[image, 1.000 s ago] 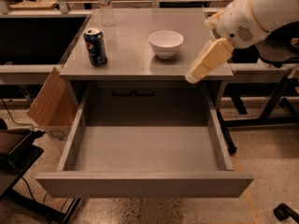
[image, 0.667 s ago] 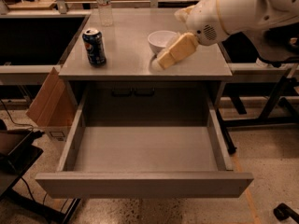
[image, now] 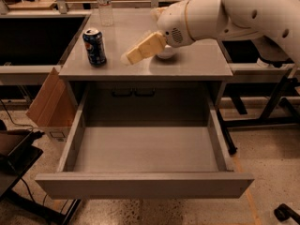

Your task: Place pepsi can into top drawer

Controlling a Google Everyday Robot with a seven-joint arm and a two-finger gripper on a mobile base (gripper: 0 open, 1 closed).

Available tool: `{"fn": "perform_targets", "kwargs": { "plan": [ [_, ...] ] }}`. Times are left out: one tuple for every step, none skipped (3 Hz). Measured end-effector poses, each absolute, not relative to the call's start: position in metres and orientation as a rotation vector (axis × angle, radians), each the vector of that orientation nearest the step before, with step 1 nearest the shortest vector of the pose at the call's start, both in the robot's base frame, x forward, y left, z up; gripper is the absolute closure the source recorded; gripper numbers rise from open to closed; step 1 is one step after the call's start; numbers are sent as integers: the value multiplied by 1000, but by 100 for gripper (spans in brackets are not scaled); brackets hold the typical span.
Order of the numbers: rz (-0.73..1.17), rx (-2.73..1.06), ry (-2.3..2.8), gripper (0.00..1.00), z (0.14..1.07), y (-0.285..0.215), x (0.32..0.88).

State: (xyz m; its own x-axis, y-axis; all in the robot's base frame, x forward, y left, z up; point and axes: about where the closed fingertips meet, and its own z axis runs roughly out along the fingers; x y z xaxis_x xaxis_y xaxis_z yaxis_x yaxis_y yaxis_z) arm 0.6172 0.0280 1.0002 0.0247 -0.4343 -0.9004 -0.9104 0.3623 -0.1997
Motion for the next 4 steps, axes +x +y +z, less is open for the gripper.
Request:
{"fn": "perform_targets", "kwargs": {
  "plan": [
    [576,-1238,1588,0,1000,28,617],
    [601,-1201,1594,0,980,50,638],
    [647,-1111,1602,0,956,83,679],
    [687,-1015,1593,0,941,107,717]
  ]
}}
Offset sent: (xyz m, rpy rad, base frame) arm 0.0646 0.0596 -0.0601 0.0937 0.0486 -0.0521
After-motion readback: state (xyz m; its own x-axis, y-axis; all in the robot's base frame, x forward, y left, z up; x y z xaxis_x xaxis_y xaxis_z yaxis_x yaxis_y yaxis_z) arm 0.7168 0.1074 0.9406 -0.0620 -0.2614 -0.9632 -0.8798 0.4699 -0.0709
